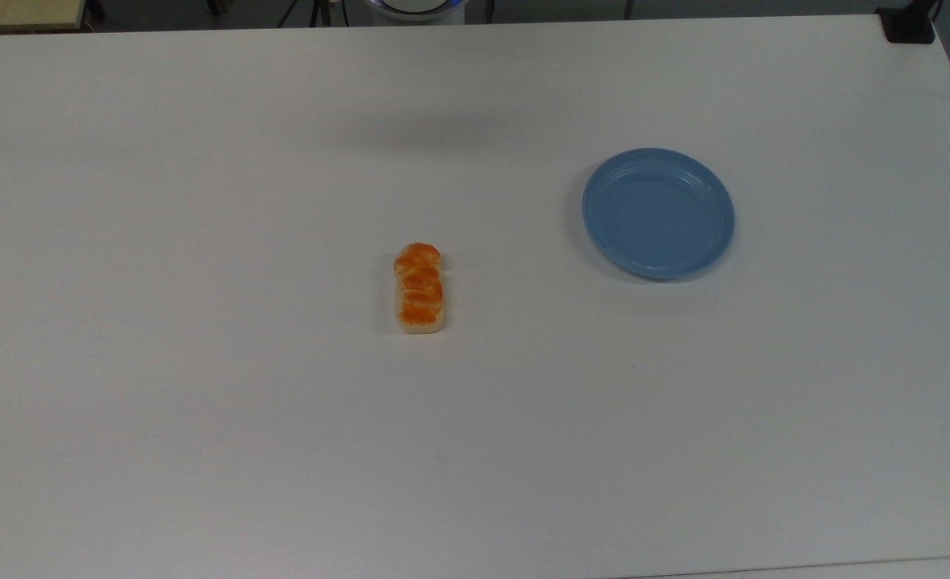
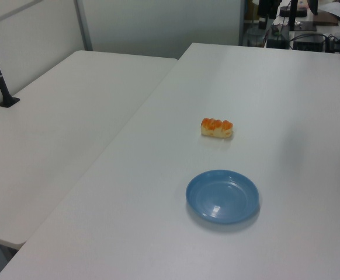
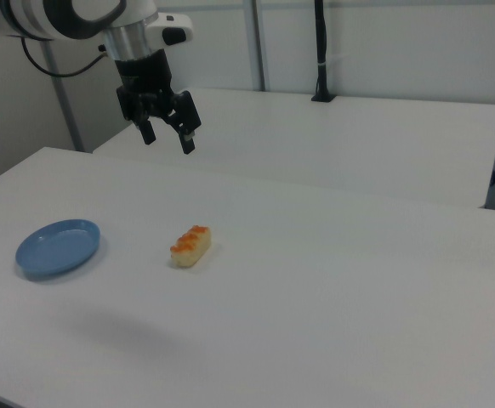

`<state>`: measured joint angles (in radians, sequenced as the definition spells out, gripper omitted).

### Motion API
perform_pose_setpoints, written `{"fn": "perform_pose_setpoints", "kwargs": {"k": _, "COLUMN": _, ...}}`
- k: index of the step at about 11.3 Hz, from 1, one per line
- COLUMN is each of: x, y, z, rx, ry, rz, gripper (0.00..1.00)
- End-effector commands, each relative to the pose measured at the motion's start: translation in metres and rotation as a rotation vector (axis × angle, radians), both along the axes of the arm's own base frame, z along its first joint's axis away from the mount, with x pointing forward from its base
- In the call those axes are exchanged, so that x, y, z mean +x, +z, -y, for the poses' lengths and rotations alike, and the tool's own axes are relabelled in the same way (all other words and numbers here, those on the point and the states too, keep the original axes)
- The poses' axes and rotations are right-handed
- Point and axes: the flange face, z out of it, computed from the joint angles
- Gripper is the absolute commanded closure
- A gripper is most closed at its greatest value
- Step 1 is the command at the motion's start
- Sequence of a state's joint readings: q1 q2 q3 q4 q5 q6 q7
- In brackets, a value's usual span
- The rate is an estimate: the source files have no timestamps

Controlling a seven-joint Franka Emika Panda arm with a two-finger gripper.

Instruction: Put the bread on a plate

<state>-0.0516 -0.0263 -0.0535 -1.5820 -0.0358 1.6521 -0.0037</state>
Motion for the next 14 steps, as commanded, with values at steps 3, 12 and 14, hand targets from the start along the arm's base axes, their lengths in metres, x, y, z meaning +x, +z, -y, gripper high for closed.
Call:
{"fn": "perform_pose_setpoints", "kwargs": {"k": 3, "x": -0.003, "y": 0.010, "z": -0.017, "rx": 0.022, "ry": 0.048, "rz": -0.029, "gripper": 0.00}}
{"fn": "perform_pose_setpoints", "kwargs": {"k": 12, "x": -0.003, "y": 0.005, "z": -0.027, "rx": 0.020, "ry": 0.077, "rz": -0.051, "gripper": 0.00}}
{"fn": "perform_pose_setpoints", "kwargs": {"k": 14, "x": -0.004, "y": 0.004, "z": -0.028, "rx": 0.021, "ry": 0.091, "rz": -0.058, "gripper": 0.00}}
